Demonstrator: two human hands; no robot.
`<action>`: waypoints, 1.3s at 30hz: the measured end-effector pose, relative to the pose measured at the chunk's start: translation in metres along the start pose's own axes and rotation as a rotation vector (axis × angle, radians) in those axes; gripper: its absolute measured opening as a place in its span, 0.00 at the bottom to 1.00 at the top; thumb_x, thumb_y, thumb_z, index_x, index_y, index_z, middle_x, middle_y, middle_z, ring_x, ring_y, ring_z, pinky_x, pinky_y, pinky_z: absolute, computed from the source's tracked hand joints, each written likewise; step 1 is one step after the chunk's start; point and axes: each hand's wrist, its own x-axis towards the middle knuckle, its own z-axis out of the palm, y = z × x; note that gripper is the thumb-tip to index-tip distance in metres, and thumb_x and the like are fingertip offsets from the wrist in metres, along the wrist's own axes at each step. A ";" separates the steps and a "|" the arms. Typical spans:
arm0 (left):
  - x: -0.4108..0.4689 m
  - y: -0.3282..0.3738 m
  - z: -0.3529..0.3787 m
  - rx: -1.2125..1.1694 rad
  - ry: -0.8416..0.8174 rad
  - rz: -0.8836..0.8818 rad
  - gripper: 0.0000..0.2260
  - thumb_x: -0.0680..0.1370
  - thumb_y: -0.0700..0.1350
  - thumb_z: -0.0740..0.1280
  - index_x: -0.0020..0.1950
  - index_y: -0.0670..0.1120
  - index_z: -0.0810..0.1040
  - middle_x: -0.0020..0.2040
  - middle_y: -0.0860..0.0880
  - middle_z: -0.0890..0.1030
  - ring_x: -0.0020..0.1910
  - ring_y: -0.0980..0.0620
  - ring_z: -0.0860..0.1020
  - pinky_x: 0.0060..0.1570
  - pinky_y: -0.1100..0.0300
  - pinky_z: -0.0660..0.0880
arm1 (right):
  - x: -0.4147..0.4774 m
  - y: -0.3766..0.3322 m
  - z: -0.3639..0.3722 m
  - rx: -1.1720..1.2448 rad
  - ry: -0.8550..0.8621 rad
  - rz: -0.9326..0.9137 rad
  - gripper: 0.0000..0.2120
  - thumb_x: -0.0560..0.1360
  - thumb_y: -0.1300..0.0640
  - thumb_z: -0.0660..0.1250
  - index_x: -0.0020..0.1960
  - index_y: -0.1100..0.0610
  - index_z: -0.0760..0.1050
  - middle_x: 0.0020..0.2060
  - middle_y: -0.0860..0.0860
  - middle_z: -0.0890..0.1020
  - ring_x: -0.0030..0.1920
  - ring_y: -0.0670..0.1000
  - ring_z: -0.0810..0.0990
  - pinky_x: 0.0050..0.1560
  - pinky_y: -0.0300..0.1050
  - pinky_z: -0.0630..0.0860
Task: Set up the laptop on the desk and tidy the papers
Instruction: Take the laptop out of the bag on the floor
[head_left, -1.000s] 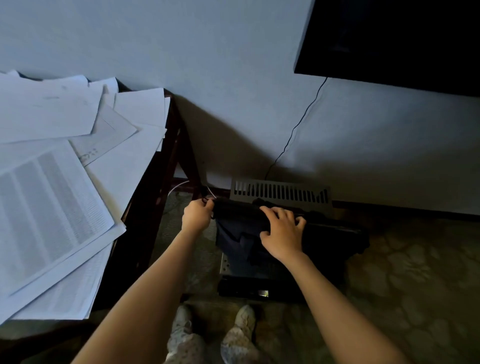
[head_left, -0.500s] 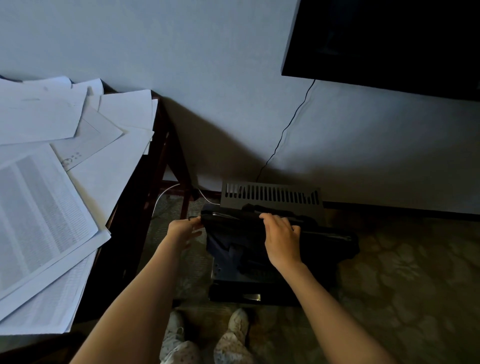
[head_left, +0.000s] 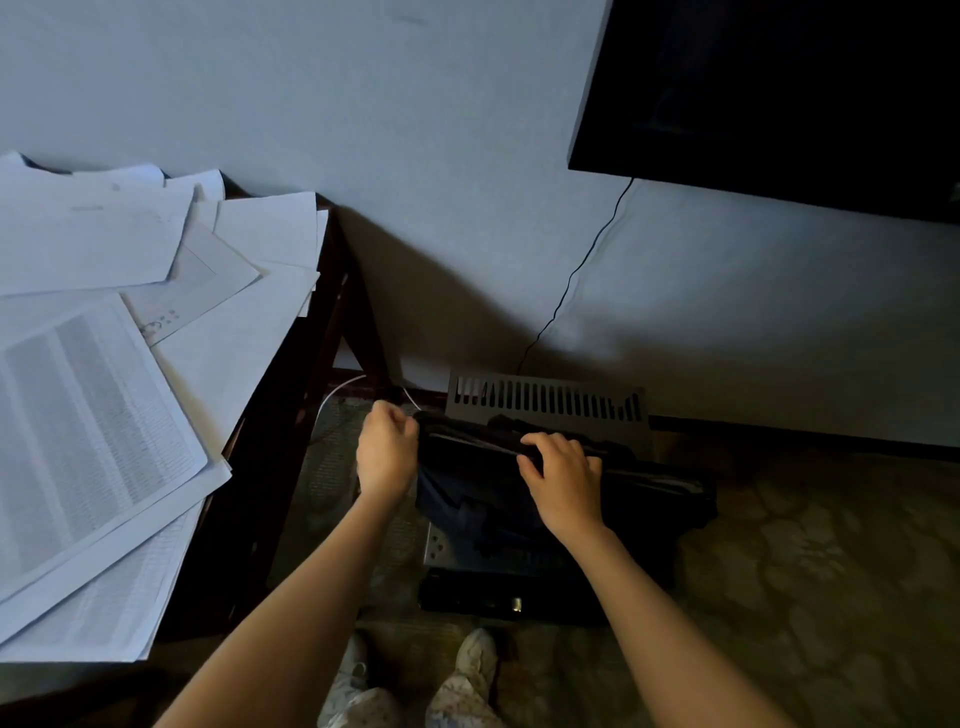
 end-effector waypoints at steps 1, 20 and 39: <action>-0.006 0.008 0.000 0.036 -0.045 0.148 0.04 0.78 0.43 0.64 0.46 0.44 0.71 0.45 0.46 0.76 0.45 0.47 0.75 0.42 0.56 0.69 | -0.001 0.001 0.000 0.009 0.005 -0.013 0.16 0.80 0.50 0.58 0.67 0.48 0.68 0.62 0.46 0.73 0.65 0.49 0.68 0.62 0.46 0.61; -0.056 0.016 0.020 0.953 -0.876 0.674 0.27 0.75 0.67 0.56 0.59 0.48 0.78 0.57 0.48 0.80 0.64 0.49 0.71 0.70 0.45 0.50 | 0.033 0.032 -0.021 -0.035 -0.473 0.075 0.23 0.78 0.42 0.57 0.69 0.51 0.66 0.67 0.53 0.72 0.65 0.55 0.71 0.63 0.50 0.69; -0.057 0.013 0.032 1.089 -0.809 0.855 0.18 0.80 0.55 0.58 0.69 0.51 0.69 0.62 0.45 0.77 0.63 0.44 0.74 0.60 0.52 0.68 | 0.027 0.036 0.003 -0.377 -0.399 -0.107 0.19 0.76 0.58 0.63 0.66 0.52 0.69 0.62 0.56 0.76 0.62 0.58 0.75 0.58 0.48 0.72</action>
